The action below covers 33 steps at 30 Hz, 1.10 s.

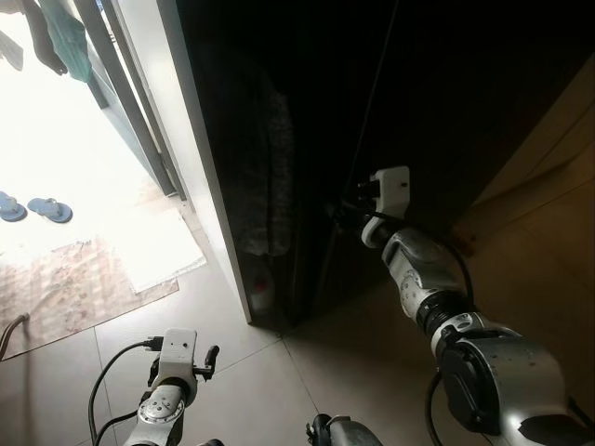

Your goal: Restocking fridge

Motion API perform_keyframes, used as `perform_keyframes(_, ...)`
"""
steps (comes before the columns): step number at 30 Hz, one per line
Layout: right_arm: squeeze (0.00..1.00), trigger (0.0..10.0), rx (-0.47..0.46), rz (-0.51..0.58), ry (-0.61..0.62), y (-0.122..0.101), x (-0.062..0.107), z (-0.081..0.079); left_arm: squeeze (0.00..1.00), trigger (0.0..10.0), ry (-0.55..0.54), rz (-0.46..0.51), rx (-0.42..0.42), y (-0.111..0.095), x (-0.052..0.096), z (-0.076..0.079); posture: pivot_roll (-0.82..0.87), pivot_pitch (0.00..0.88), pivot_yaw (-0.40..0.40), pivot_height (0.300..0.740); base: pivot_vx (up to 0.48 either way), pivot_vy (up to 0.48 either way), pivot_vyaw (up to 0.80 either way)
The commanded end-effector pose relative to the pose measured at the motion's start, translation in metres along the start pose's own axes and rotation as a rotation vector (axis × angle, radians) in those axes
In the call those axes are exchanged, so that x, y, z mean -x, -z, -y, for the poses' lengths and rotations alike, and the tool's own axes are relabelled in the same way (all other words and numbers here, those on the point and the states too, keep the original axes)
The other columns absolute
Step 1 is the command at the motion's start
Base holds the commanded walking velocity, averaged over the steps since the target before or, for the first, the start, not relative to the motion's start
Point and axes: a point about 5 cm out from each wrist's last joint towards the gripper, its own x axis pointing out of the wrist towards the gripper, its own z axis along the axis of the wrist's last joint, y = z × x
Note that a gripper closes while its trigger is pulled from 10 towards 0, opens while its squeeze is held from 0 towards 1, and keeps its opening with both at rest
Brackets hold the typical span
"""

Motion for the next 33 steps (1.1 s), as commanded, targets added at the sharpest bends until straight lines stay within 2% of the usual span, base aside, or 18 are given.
perform_keyframes(1,0.0,10.0,0.068,0.131,-0.041,-0.034,-0.011,-0.008,0.0,10.0,-0.006,-0.025,0.005,0.008,0.003,0.0,-0.08,0.173,-0.044,0.74,0.0,0.0,0.0)
perform_keyframes(3,0.0,10.0,0.063,0.136,-0.021,-0.031,-0.007,-0.002,0.0,10.0,-0.008,-0.027,0.011,0.009,0.004,0.001,-0.09,0.177,-0.044,0.74,0.0,0.0,0.0)
perform_keyframes(4,0.0,10.0,0.059,0.146,0.014,-0.028,-0.001,0.006,0.0,10.0,-0.008,-0.028,0.014,0.009,0.004,0.001,-0.1,0.182,-0.044,0.74,0.0,0.0,0.0)
perform_keyframes(5,0.0,10.0,0.059,0.146,0.014,-0.028,-0.001,0.006,0.0,10.0,-0.008,-0.028,0.014,0.009,0.004,0.001,-0.1,0.182,-0.044,0.74,0.0,0.0,0.0)
perform_keyframes(6,0.0,10.0,0.064,0.151,0.034,-0.022,0.007,0.013,0.0,10.0,-0.007,-0.027,0.012,0.009,0.004,0.001,-0.11,0.185,-0.044,0.74,0.0,0.0,0.0)
perform_keyframes(9,0.0,10.0,0.071,0.154,0.046,-0.015,0.013,0.018,0.0,10.0,-0.007,-0.027,0.011,0.009,0.004,0.001,-0.11,0.19,-0.042,0.74,0.0,0.0,0.0)
perform_keyframes(14,0.0,10.0,0.089,0.169,0.119,0.007,0.039,0.033,0.0,10.0,-0.013,-0.03,0.014,0.01,0.005,-0.001,-0.11,0.199,-0.043,0.74,0.0,0.0,0.0)
perform_keyframes(16,0.0,10.0,0.099,0.171,0.155,0.019,0.055,0.038,0.0,10.0,-0.016,-0.03,0.014,0.011,0.005,-0.002,-0.11,0.201,-0.042,0.74,0.0,0.0,0.0)
perform_keyframes(19,0.0,10.0,0.117,0.162,0.176,0.028,0.067,0.04,0.0,10.0,-0.018,-0.031,0.013,0.011,0.005,-0.003,-0.12,0.205,-0.042,0.74,0.0,0.0,0.0)
perform_keyframes(23,0.0,10.0,0.124,0.148,0.22,0.044,0.095,0.044,0.0,10.0,-0.024,-0.032,0.01,0.011,0.005,-0.006,-0.12,0.206,-0.042,0.74,0.0,0.0,0.0)
perform_keyframes(25,0.0,10.0,0.116,0.121,0.269,0.054,0.108,0.049,0.0,10.0,-0.025,-0.032,0.01,0.011,0.005,-0.007,-0.13,0.206,-0.042,0.74,0.0,0.0,0.0)
perform_keyframes(29,0.0,10.0,0.064,-0.038,0.441,0.097,0.147,0.063,0.0,10.0,-0.024,-0.027,0.009,0.01,0.005,-0.006,-0.13,0.203,-0.042,0.74,0.0,0.0,0.0)
perform_keyframes(30,0.0,10.0,0.064,-0.038,0.441,0.097,0.147,0.063,0.0,10.0,-0.024,-0.027,0.009,0.01,0.005,-0.006,-0.13,0.203,-0.042,0.74,0.0,0.0,0.0)
perform_keyframes(33,0.0,10.0,0.013,-0.157,0.497,0.126,0.165,0.061,0.0,10.0,-0.022,-0.024,0.01,0.01,0.005,-0.006,-0.13,0.202,-0.043,0.74,0.0,0.0,0.0)
